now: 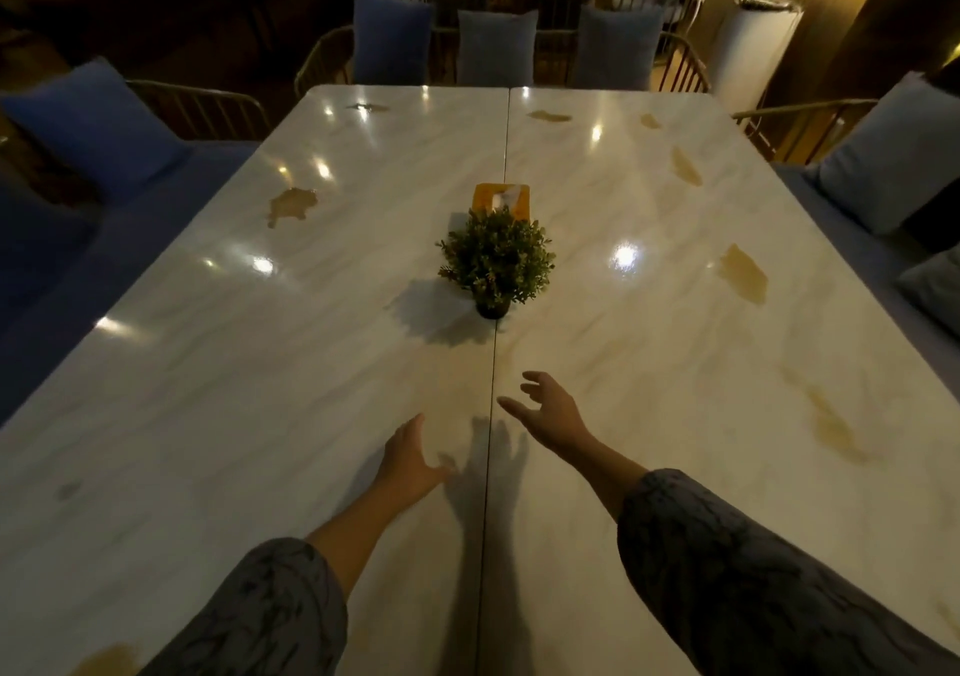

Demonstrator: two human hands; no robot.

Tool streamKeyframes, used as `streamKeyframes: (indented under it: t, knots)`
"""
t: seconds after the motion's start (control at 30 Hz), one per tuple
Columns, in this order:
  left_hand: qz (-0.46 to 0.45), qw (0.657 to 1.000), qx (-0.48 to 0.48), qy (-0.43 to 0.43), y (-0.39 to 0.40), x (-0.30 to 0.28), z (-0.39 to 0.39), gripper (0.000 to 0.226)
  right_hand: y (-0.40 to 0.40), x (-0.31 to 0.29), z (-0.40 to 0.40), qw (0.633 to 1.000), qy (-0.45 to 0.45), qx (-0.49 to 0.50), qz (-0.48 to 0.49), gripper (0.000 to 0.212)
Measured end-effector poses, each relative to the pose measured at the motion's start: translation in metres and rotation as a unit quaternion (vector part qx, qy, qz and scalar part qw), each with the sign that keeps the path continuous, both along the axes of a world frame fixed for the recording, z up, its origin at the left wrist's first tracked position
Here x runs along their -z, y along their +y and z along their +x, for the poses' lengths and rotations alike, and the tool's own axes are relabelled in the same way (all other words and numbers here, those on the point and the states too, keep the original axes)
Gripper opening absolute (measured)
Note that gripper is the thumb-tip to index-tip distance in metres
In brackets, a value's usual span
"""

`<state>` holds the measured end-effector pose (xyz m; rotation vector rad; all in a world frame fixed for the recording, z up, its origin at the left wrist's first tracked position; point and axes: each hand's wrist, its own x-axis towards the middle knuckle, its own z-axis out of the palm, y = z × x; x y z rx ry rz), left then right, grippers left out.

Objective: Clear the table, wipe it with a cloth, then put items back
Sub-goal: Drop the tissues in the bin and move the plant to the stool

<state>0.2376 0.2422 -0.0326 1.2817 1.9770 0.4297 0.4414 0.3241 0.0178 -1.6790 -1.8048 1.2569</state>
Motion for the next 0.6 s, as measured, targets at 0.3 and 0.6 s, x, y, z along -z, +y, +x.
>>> streamKeyframes:
  t: [0.3,0.6]
  knots:
    - [0.052,0.970,0.095,0.216,0.054,0.066,-0.031,0.094,0.088,0.058,-0.052,0.994,0.026,0.098,0.040,0.077]
    - [0.172,0.940,0.055,0.288,0.049,0.088,-0.032,0.075,0.163,0.099,-0.098,0.970,0.115,0.208,0.044,0.089]
